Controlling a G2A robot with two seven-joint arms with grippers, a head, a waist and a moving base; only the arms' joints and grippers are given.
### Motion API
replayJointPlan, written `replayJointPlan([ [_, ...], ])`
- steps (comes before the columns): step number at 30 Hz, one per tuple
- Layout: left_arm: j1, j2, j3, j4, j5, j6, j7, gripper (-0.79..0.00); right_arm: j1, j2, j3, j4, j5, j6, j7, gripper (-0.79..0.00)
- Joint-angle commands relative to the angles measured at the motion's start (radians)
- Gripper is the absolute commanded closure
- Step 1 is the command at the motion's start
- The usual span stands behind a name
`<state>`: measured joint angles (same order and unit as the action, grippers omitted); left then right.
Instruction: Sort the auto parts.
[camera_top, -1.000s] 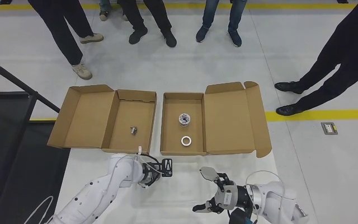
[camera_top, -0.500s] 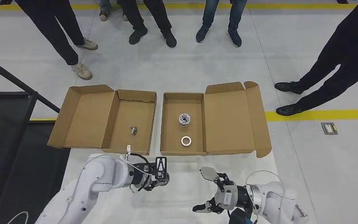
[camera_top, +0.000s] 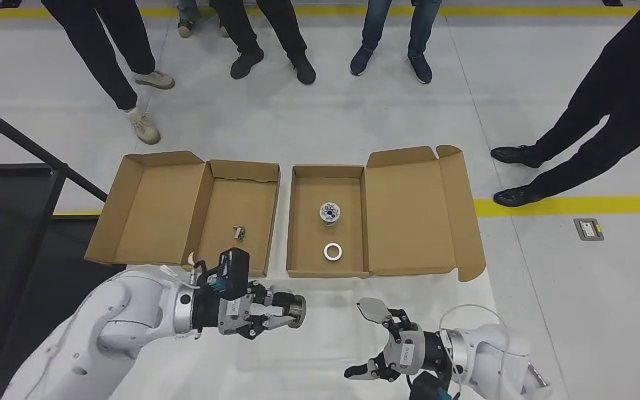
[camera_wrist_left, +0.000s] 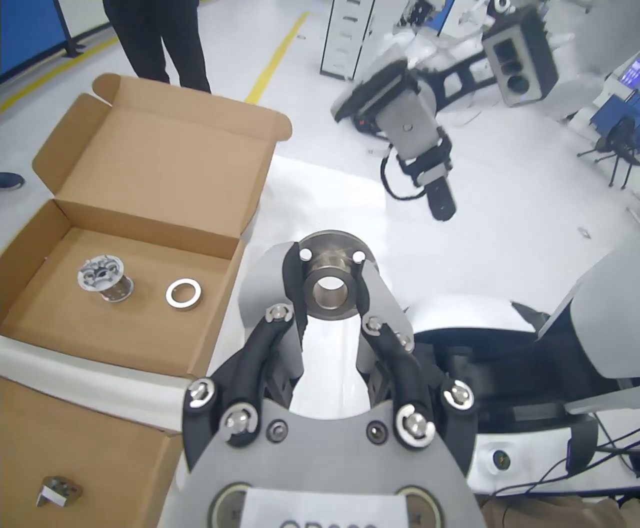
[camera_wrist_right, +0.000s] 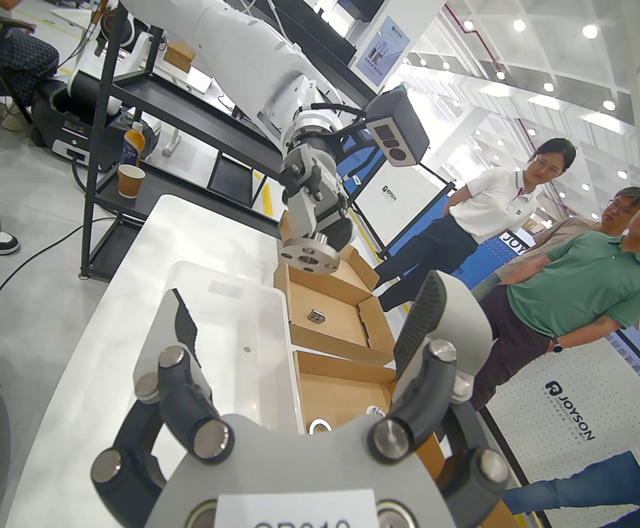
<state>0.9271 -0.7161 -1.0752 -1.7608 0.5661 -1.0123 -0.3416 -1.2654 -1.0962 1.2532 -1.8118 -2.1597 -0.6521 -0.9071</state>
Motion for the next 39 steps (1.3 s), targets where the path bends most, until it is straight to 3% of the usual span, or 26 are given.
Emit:
replayJointPlan([
  [1, 0.0, -0.001, 0.0, 0.0, 0.003, 0.0, -0.003, 0.0, 0.0, 0.0, 0.0, 0.0, 0.0, 0.0, 0.0, -0.785],
  [9, 0.01, -0.004, -0.002, -0.001, -0.013, 0.023, 0.021, 0.0, 0.0, 0.0, 0.0, 0.0, 0.0, 0.0, 0.0, -0.785],
  [13, 0.01, -0.007, 0.004, 0.042, -0.168, 0.0, 0.08, 0.0, 0.0, 0.0, 0.0, 0.0, 0.0, 0.0, 0.0, -0.785],
  [17, -0.008, 0.0, 0.043, 0.049, -0.43, 0.0, 0.074, 0.0, 0.0, 0.0, 0.0, 0.0, 0.0, 0.0, 0.0, -0.785],
  [22, -0.042, 0.012, 0.065, 0.046, -0.799, 0.0, -0.109, 0.0, 0.0, 0.0, 0.0, 0.0, 0.0, 0.0, 0.0, -0.785],
  [28, -0.048, -0.009, -0.007, 0.112, -1.215, 0.0, -0.466, 0.0, 0.0, 0.0, 0.0, 0.0, 0.0, 0.0, 0.0, -0.785],
  [39, -0.05, -0.043, -0.063, 0.155, -1.02, 0.0, -0.466, 0.0, 0.0, 0.0, 0.0, 0.0, 0.0, 0.0, 0.0, -0.785],
])
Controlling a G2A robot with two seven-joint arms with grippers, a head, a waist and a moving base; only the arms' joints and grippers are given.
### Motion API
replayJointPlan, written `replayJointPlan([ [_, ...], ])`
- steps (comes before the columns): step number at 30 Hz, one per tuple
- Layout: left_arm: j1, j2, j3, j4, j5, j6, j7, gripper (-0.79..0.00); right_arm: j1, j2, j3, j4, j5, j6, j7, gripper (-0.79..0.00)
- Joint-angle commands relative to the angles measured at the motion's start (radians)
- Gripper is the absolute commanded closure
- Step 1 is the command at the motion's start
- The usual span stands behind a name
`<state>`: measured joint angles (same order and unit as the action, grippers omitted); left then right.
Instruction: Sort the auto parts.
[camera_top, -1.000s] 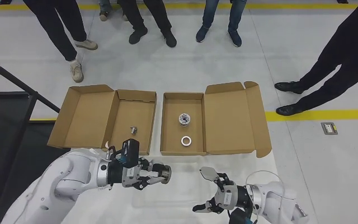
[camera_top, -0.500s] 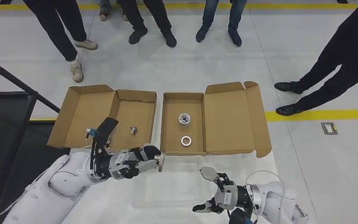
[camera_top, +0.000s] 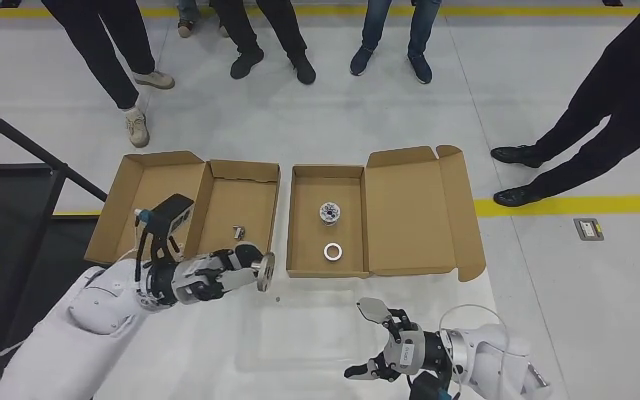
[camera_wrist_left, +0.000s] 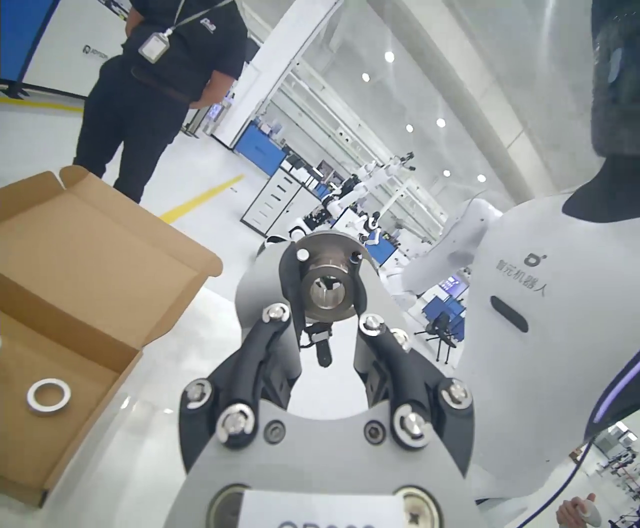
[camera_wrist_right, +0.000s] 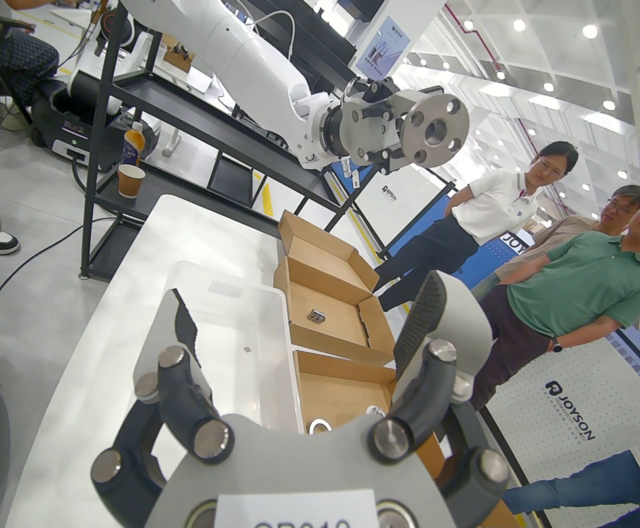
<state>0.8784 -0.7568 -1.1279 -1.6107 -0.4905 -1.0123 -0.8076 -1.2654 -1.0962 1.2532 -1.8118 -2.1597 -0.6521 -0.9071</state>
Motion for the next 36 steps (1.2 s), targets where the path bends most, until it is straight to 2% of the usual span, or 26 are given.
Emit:
replayJointPlan([
  [1, -0.004, -0.004, -0.023, 0.009, 0.081, 0.0, 0.0, 0.0, 0.0, 0.0, 0.0, 0.0, 0.0, 0.0, 0.0, -0.785],
  [5, 0.003, -0.018, -0.076, 0.014, 0.276, 0.0, 0.021, 0.0, 0.0, 0.0, 0.0, 0.0, 0.0, 0.0, 0.0, -0.785],
  [10, 0.02, -0.036, -0.125, 0.025, 0.619, 0.002, 0.151, 0.0, 0.0, 0.0, 0.0, 0.0, 0.0, 0.0, 0.0, -0.785],
  [16, 0.041, -0.054, -0.145, -0.025, 1.131, 0.238, 0.302, 0.0, 0.0, 0.0, 0.0, 0.0, 0.0, 0.0, 0.0, -0.785],
  [20, 0.046, -0.063, -0.117, -0.019, 1.336, 0.368, 0.356, 0.0, 0.0, 0.0, 0.0, 0.0, 0.0, 0.0, 0.0, -0.785],
  [23, 0.038, -0.073, -0.093, 0.012, 1.363, 0.426, 0.394, 0.0, 0.0, 0.0, 0.0, 0.0, 0.0, 0.0, 0.0, -0.785],
  [34, 0.038, -0.075, -0.09, 0.015, 1.359, 0.427, 0.398, 0.0, 0.0, 0.0, 0.0, 0.0, 0.0, 0.0, 0.0, -0.785],
  [36, 0.04, -0.076, -0.093, 0.023, 1.386, 0.466, 0.402, 0.0, 0.0, 0.0, 0.0, 0.0, 0.0, 0.0, 0.0, -0.785],
])
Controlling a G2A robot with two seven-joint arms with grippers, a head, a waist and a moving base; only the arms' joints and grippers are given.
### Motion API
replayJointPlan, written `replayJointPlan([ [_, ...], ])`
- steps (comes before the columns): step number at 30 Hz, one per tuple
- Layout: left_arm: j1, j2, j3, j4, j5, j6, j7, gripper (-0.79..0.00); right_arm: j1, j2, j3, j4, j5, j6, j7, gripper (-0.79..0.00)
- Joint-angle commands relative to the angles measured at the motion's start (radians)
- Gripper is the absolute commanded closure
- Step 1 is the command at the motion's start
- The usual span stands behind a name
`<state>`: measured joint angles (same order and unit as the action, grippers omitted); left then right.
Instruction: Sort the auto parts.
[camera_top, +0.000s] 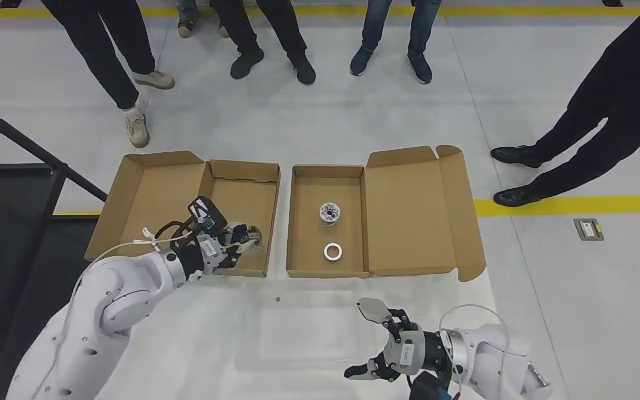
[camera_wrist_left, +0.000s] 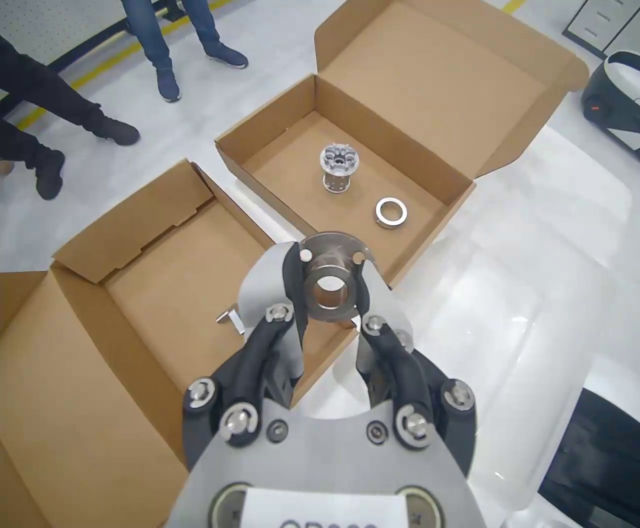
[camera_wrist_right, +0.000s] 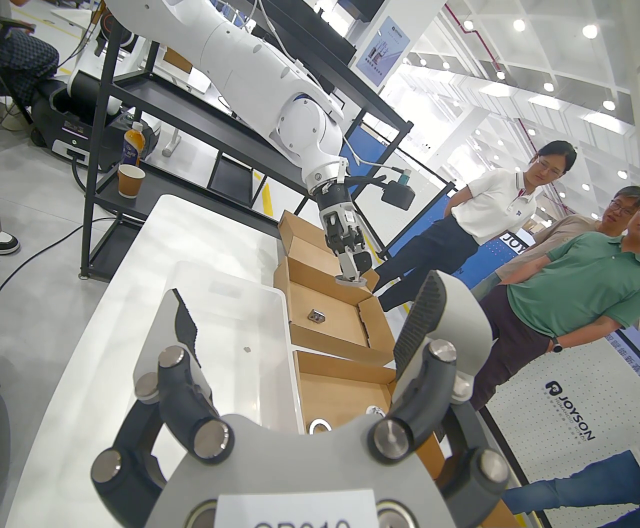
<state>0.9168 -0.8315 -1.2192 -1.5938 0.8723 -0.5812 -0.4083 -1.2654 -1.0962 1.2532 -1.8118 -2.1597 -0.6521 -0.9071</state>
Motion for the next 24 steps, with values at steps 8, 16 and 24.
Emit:
replayJointPlan([
  [8, -0.116, -0.041, 0.096, 0.187, 0.078, 0.158, 0.014, 0.0, 0.0, 0.0, 0.0, 0.0, 0.0, 0.0, 0.0, -0.785],
  [16, -0.267, -0.103, 0.235, 0.407, 0.105, 0.173, 0.03, 0.0, 0.0, 0.0, 0.0, 0.0, 0.0, 0.0, 0.0, -0.785],
  [24, -0.339, -0.157, 0.342, 0.528, 0.149, 0.157, 0.032, 0.0, 0.0, 0.0, 0.0, 0.0, 0.0, 0.0, 0.0, -0.785],
])
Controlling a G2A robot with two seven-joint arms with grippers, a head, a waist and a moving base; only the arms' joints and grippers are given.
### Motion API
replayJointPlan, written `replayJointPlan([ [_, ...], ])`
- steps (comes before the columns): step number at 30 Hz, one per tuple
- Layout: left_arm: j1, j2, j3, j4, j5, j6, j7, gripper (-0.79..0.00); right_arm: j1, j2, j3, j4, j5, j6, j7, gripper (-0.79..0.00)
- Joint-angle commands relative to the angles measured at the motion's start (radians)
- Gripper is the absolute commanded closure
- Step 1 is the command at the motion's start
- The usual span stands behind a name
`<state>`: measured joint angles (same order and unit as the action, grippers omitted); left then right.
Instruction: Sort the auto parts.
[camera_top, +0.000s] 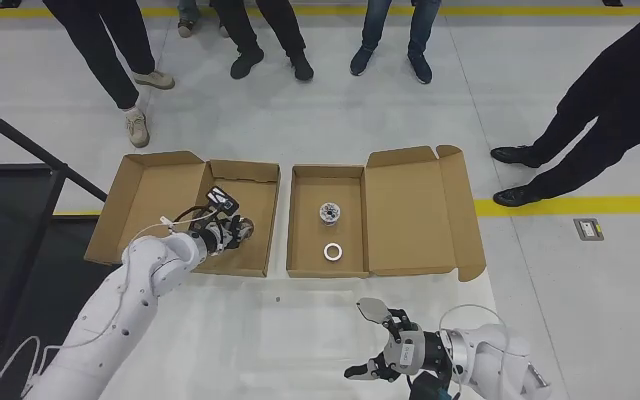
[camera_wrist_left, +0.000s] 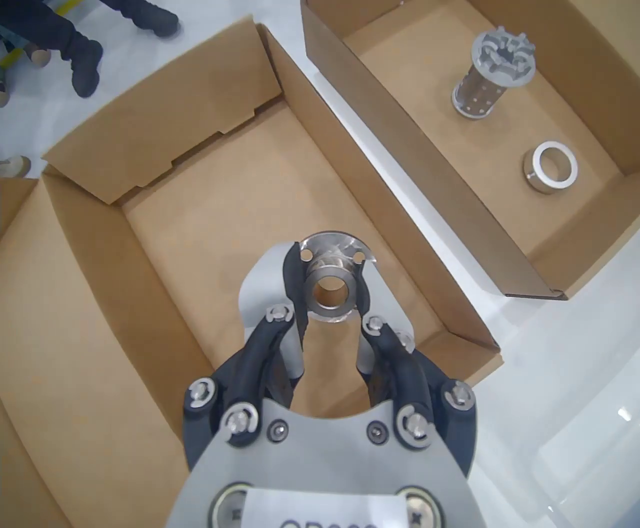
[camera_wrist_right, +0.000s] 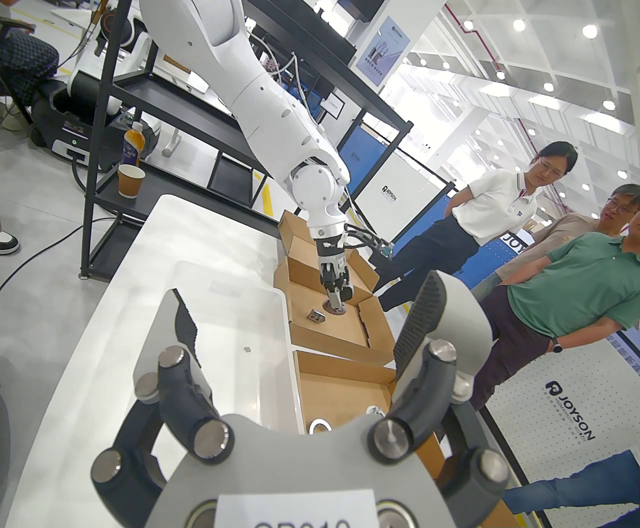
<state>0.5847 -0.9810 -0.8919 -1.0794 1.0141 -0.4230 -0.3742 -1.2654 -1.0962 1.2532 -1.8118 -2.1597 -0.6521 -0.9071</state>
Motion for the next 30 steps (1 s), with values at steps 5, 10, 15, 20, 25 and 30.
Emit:
replayJointPlan([
  [5, -0.035, -0.037, 0.062, 0.065, 0.031, -0.006, -0.012, 0.0, 0.0, 0.0, 0.0, 0.0, 0.0, 0.0, 0.0, -0.785],
  [10, -0.054, -0.063, 0.091, 0.105, 0.056, 0.001, -0.014, 0.0, 0.0, 0.0, 0.0, 0.0, 0.0, 0.0, 0.0, -0.785],
  [15, -0.072, -0.085, 0.111, 0.139, 0.069, -0.011, -0.03, 0.0, 0.0, 0.0, 0.0, 0.0, 0.0, 0.0, 0.0, -0.785],
  [20, -0.081, -0.103, 0.12, 0.163, 0.083, -0.01, -0.041, -0.074, 0.0, 0.0, 0.0, 0.0, 0.0, 0.0, 0.0, -0.785],
  [25, -0.087, -0.115, 0.115, 0.182, 0.091, -0.015, -0.042, -0.305, 0.0, 0.0, 0.0, 0.0, 0.0, 0.0, 0.0, -0.785],
  [30, -0.088, -0.121, 0.099, 0.187, 0.089, -0.028, -0.043, -0.323, 0.0, 0.0, 0.0, 0.0, 0.0, 0.0, 0.0, -0.785],
])
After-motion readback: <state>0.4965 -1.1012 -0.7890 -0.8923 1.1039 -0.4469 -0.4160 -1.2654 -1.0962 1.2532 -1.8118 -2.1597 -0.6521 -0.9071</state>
